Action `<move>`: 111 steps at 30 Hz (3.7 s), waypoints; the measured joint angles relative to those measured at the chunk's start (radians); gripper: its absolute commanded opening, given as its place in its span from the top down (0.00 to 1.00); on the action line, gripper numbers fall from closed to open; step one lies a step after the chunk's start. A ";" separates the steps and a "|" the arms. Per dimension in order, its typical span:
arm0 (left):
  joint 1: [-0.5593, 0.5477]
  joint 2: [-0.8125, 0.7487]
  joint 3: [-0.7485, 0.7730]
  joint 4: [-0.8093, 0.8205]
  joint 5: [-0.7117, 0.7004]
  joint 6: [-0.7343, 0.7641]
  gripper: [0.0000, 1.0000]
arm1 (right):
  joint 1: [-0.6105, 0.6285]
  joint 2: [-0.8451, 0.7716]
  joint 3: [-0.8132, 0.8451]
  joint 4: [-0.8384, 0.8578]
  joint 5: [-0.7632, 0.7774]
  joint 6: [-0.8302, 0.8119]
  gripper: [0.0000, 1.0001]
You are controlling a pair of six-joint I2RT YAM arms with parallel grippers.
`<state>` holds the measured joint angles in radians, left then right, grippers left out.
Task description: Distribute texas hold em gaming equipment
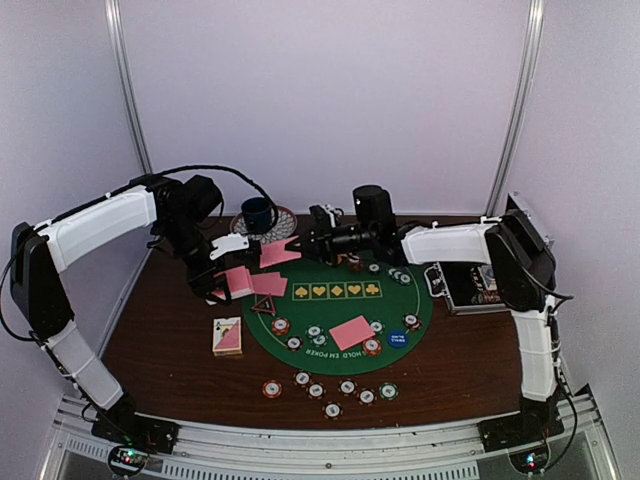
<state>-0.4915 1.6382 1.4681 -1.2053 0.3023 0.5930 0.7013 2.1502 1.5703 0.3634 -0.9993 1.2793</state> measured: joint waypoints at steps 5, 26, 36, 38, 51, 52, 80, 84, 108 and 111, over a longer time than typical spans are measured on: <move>0.000 0.000 0.000 0.000 -0.007 0.000 1.00 | -0.113 -0.031 0.011 -0.115 -0.006 -0.096 1.00; 0.000 -0.002 0.000 0.000 -0.011 0.001 1.00 | -0.293 0.415 0.613 -0.756 0.179 -0.513 0.94; 0.000 -0.002 0.000 0.000 -0.010 0.002 1.00 | -0.296 0.445 0.695 -0.809 0.224 -0.528 0.70; 0.000 -0.002 0.000 0.000 -0.010 0.002 1.00 | -0.298 0.445 0.714 -0.822 0.233 -0.536 0.61; 0.000 -0.004 0.000 0.000 -0.010 0.002 1.00 | -0.315 0.399 0.736 -0.945 0.374 -0.657 0.19; 0.000 -0.004 0.000 0.000 -0.010 0.002 1.00 | -0.315 0.369 0.711 -0.951 0.381 -0.665 0.18; 0.000 -0.004 0.000 0.004 0.024 -0.013 1.00 | 0.139 -0.132 -0.082 -0.265 0.228 -0.297 0.13; 0.000 -0.004 0.005 0.004 0.035 -0.020 1.00 | 0.159 -0.077 -0.033 -0.231 0.219 -0.272 0.13; 0.002 -0.003 0.028 0.007 0.055 -0.028 1.00 | 0.213 0.140 0.204 -0.163 0.179 -0.158 0.14; 0.002 -0.003 0.028 0.007 0.054 -0.028 1.00 | 0.213 0.149 0.213 -0.159 0.175 -0.149 0.16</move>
<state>-0.4900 1.6348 1.4960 -1.1980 0.3561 0.5648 0.9142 2.2993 1.7832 0.2039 -0.8242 1.1301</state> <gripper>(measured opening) 0.661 0.863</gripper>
